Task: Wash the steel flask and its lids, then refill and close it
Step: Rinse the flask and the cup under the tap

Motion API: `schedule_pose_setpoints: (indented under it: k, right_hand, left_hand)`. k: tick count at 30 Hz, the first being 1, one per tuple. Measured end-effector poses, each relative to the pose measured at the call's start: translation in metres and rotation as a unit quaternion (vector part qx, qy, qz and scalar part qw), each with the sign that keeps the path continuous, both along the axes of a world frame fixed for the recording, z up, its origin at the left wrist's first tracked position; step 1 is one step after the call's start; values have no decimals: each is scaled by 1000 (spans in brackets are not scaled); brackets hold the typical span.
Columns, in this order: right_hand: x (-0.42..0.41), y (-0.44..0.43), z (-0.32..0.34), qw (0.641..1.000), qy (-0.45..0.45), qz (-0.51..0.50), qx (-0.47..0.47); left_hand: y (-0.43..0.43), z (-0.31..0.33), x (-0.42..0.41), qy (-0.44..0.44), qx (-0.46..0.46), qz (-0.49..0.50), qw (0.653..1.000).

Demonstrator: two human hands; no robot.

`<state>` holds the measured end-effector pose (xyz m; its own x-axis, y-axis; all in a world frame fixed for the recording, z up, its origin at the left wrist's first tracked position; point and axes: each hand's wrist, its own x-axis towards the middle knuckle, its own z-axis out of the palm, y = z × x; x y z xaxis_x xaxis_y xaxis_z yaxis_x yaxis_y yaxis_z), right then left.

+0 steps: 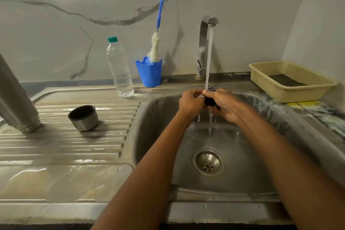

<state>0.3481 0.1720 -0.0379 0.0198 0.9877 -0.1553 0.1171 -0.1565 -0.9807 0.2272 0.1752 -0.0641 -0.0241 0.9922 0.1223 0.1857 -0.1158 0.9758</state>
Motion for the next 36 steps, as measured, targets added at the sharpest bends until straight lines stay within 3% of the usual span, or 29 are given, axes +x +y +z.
schedule_pose_setpoints:
  k: [16, 19, 22, 26, 33, 36]
  right_hand:
    - [-2, -9, 1, 998, -43, 19, 50]
    - [2, -6, 3, 999, 29, 7, 41]
    - [4, -3, 5, 991, 131, 25, 8]
    - [3, -4, 6, 983, 185, 13, -1]
    - [2, -7, 2, 1000, -22, -19, 7]
    - [0, -5, 1, 1000, 22, -12, 10]
  left_hand:
    - [6, 6, -4, -63, -23, -6, 998]
    - [9, 6, -7, -93, -28, -28, 995]
    - [8, 7, -11, -178, -50, -69, 980]
    - [6, 13, -16, -206, -65, -88, 972]
    - [5, 13, -27, -144, -67, -127, 979]
    - [0, 14, -27, -101, -49, -119, 987]
